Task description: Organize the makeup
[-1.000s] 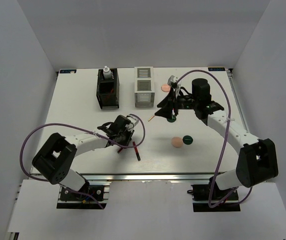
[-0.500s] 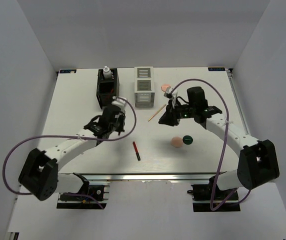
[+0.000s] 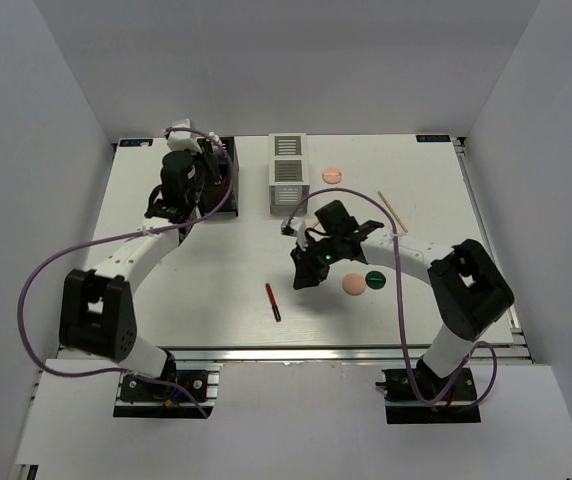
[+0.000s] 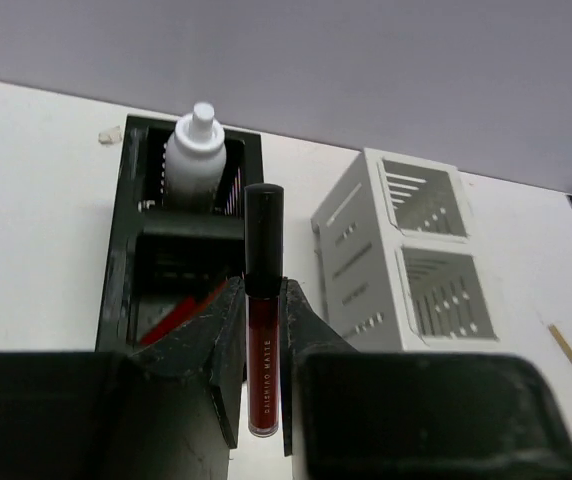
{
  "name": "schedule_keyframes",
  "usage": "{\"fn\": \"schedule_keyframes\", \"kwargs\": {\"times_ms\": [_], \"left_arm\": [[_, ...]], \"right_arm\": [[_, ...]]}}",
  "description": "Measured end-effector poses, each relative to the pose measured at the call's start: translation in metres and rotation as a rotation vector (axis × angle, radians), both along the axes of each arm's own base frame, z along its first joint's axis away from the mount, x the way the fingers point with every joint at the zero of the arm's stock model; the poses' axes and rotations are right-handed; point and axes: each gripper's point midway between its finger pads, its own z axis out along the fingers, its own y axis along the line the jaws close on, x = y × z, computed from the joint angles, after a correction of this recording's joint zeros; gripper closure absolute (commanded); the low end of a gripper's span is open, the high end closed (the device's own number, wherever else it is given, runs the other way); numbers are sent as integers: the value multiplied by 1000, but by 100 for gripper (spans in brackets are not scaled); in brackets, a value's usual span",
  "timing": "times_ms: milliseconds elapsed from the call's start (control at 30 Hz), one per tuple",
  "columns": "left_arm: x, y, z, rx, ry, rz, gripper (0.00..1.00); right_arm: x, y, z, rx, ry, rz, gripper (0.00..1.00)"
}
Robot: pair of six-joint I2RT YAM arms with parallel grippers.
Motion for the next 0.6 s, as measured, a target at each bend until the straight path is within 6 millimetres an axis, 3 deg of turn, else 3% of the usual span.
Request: {"fn": "schedule_keyframes", "kwargs": {"times_ms": [100,200,300,367,600], "left_arm": [[27,3,-10,47,1,27,100],[43,8,-24,99,15,57,100],[56,14,-30,147,22,85,94],[61,19,-35,179,30,106,80],[68,26,-49,232,48,139,60]], "right_arm": [[0,15,-2,-25,9,2,50],[-3,25,1,-29,13,-2,40],[-4,27,0,-39,28,-25,39],[-4,28,-1,-48,43,-51,39],[-2,44,-15,-150,43,-144,38]]}}
